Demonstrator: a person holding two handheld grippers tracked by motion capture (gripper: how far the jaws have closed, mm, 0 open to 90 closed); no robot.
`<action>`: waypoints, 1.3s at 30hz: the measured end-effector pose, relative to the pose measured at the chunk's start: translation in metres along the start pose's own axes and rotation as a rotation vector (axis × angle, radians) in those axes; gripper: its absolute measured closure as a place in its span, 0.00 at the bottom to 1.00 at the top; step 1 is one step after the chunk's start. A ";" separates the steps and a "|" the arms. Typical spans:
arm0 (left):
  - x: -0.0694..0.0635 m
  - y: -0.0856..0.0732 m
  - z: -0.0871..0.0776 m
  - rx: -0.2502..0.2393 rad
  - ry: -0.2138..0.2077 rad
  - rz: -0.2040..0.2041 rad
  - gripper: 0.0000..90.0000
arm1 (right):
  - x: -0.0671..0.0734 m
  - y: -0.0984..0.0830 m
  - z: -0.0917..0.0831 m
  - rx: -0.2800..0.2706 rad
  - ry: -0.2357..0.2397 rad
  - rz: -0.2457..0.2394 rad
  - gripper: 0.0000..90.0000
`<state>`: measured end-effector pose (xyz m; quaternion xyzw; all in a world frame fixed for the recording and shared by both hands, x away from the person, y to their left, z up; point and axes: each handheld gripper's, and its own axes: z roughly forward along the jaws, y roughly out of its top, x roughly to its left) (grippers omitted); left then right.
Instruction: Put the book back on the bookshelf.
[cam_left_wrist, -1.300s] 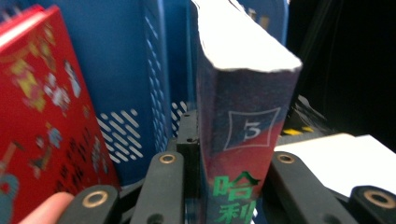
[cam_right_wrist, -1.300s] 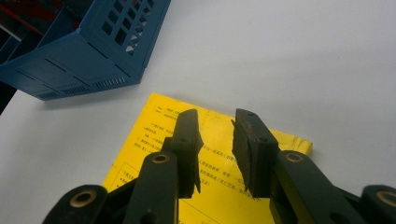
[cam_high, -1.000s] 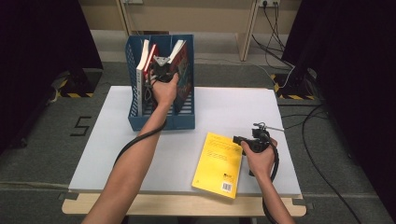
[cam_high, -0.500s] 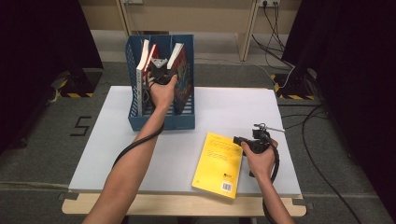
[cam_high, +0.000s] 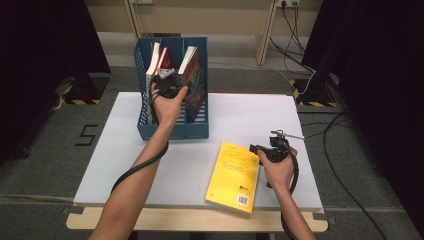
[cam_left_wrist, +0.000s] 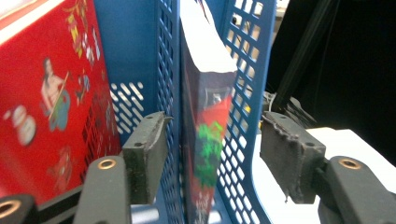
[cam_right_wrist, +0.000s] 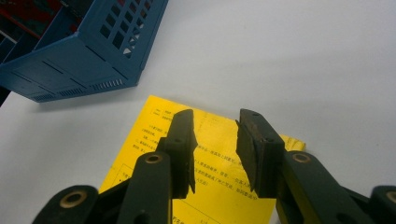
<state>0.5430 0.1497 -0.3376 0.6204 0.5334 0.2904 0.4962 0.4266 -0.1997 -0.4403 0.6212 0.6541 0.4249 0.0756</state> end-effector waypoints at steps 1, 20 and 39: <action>0.000 0.000 -0.003 0.008 -0.001 0.009 0.44 | 0.000 0.000 0.000 0.000 -0.002 0.001 0.74; -0.005 -0.046 -0.043 0.116 -0.154 0.048 0.44 | -0.005 0.007 0.003 0.031 -0.049 0.025 0.72; -0.033 -0.124 -0.064 0.270 -0.361 0.121 0.52 | -0.030 0.013 0.019 0.101 -0.154 0.065 0.90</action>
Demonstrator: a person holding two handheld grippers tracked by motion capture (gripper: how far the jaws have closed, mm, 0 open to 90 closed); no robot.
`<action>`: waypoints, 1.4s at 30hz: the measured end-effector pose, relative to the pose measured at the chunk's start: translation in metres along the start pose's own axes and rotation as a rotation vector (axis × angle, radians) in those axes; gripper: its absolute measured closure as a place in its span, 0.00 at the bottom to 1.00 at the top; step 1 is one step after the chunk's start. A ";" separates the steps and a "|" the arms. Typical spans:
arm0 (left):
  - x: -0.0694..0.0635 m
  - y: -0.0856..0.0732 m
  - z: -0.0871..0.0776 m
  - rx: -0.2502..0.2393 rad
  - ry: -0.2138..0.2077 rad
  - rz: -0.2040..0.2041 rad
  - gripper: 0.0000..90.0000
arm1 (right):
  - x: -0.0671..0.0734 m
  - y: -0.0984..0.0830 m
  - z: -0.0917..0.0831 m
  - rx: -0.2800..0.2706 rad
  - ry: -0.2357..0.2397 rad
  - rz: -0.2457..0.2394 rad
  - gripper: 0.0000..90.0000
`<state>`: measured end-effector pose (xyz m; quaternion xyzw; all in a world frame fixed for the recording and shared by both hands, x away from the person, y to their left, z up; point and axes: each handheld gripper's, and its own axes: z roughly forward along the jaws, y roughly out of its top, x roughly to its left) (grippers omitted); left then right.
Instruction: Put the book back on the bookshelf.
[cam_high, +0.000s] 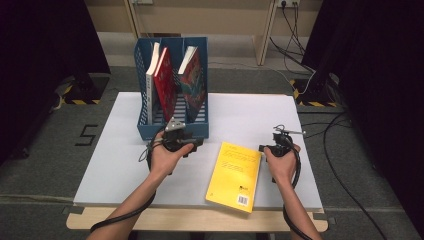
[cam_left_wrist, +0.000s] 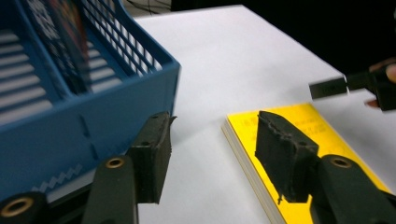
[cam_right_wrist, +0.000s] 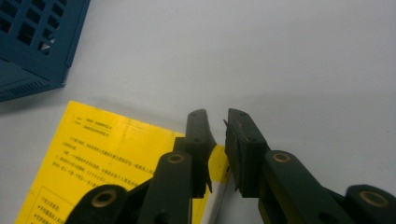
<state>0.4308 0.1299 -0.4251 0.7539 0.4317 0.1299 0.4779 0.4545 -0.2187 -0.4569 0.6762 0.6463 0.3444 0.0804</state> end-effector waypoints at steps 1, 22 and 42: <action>-0.002 -0.004 0.002 0.009 -0.003 0.003 0.54 | -0.001 0.000 0.001 0.003 -0.004 0.004 0.91; -0.035 -0.034 0.043 0.172 -0.154 0.000 0.64 | -0.004 0.003 0.013 0.052 -0.016 0.040 1.00; -0.025 -0.052 0.026 0.235 -0.120 -0.015 0.61 | 0.031 -0.024 0.013 0.088 0.058 0.000 1.00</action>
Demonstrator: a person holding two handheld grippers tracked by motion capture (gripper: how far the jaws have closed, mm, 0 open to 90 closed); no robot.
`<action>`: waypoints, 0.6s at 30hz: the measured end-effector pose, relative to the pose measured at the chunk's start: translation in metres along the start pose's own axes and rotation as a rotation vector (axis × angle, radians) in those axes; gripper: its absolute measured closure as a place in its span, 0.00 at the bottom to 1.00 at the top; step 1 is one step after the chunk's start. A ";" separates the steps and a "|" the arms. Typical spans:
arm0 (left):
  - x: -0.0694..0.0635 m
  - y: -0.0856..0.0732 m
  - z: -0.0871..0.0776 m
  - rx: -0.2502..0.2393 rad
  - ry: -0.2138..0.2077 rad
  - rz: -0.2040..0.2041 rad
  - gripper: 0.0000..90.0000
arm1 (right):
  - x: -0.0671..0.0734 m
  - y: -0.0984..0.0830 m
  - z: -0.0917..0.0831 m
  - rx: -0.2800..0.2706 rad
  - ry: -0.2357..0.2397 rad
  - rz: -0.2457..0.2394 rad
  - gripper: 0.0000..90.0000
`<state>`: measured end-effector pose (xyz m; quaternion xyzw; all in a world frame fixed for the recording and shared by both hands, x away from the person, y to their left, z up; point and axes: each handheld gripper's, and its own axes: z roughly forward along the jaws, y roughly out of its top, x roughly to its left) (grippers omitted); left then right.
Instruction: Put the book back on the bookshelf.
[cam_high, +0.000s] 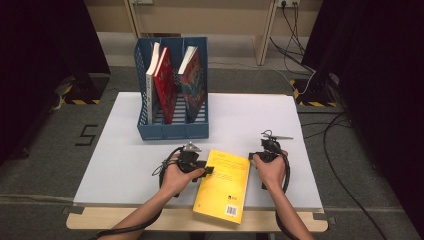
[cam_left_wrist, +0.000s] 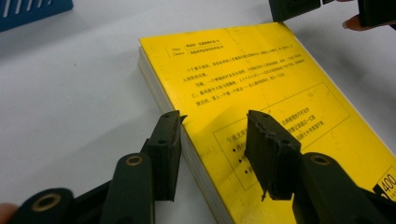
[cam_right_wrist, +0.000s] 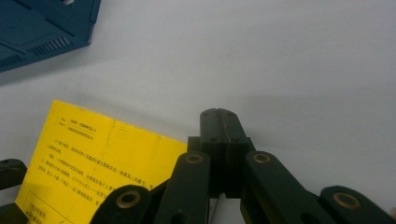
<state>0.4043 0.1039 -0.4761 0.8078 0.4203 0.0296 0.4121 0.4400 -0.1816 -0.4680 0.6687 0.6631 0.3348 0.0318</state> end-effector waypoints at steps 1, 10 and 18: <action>0.000 -0.001 -0.002 0.001 0.003 0.003 0.61 | 0.001 -0.001 0.001 -0.001 -0.001 -0.013 1.00; 0.001 -0.011 -0.008 0.019 0.001 0.011 0.62 | 0.005 0.001 0.001 0.044 0.045 -0.018 0.85; 0.000 -0.013 -0.009 0.021 0.003 0.005 0.63 | -0.002 0.001 0.001 0.098 0.095 -0.006 0.74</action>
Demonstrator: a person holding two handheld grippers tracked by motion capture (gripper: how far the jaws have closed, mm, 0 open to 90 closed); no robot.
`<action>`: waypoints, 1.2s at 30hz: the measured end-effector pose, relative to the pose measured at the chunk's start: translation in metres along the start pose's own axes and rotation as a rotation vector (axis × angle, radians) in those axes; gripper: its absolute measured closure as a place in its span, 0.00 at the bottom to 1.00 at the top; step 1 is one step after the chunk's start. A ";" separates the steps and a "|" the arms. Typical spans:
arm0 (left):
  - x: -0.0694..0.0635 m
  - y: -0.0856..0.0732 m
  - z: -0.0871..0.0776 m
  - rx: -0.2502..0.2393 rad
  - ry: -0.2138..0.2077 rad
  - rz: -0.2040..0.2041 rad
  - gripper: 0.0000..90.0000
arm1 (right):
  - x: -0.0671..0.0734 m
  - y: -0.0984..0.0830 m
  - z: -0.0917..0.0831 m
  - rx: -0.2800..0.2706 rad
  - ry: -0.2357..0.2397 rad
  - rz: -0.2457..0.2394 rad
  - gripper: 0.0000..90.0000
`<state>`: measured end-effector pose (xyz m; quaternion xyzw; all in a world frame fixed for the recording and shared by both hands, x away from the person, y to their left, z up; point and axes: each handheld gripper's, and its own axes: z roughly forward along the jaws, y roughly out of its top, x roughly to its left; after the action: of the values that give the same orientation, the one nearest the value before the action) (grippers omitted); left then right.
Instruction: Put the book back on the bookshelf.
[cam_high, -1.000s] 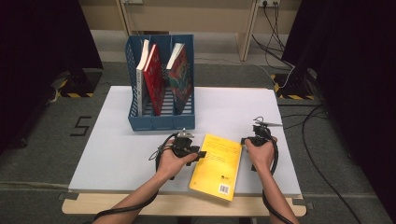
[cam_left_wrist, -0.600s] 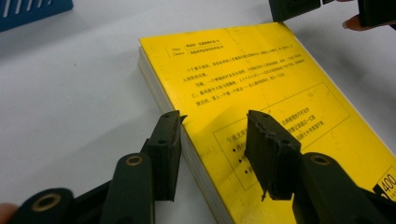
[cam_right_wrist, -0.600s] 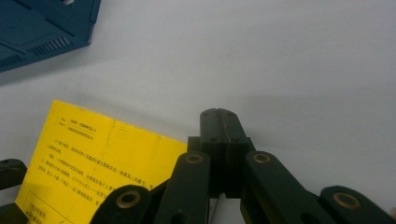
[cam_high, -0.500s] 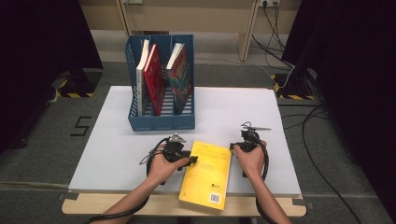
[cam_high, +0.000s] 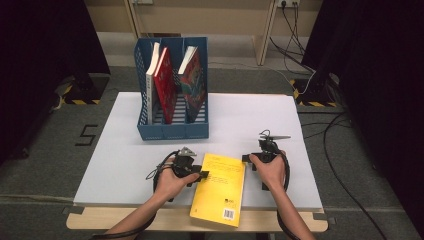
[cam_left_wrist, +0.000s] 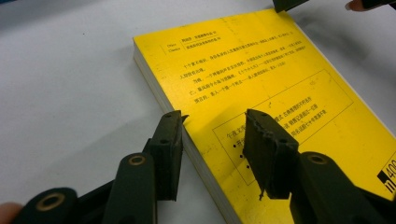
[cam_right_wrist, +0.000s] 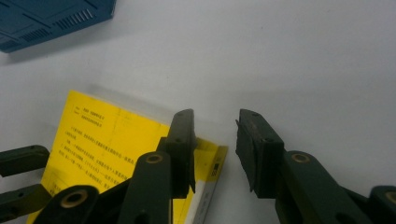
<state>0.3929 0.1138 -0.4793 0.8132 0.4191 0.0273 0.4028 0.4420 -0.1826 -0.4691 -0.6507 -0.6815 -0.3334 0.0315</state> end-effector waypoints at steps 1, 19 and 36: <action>0.000 0.000 0.000 0.003 -0.003 -0.001 0.63 | 0.000 0.000 0.000 0.007 0.011 0.004 0.75; 0.001 -0.004 -0.003 0.003 -0.023 -0.006 0.65 | -0.001 0.003 0.006 0.037 0.047 -0.054 0.69; 0.002 -0.007 -0.004 -0.005 -0.027 -0.012 0.65 | 0.001 0.005 0.009 0.033 0.063 -0.080 0.70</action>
<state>0.3883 0.1195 -0.4817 0.8101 0.4184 0.0149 0.4104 0.4503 -0.1780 -0.4737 -0.6117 -0.7109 -0.3433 0.0502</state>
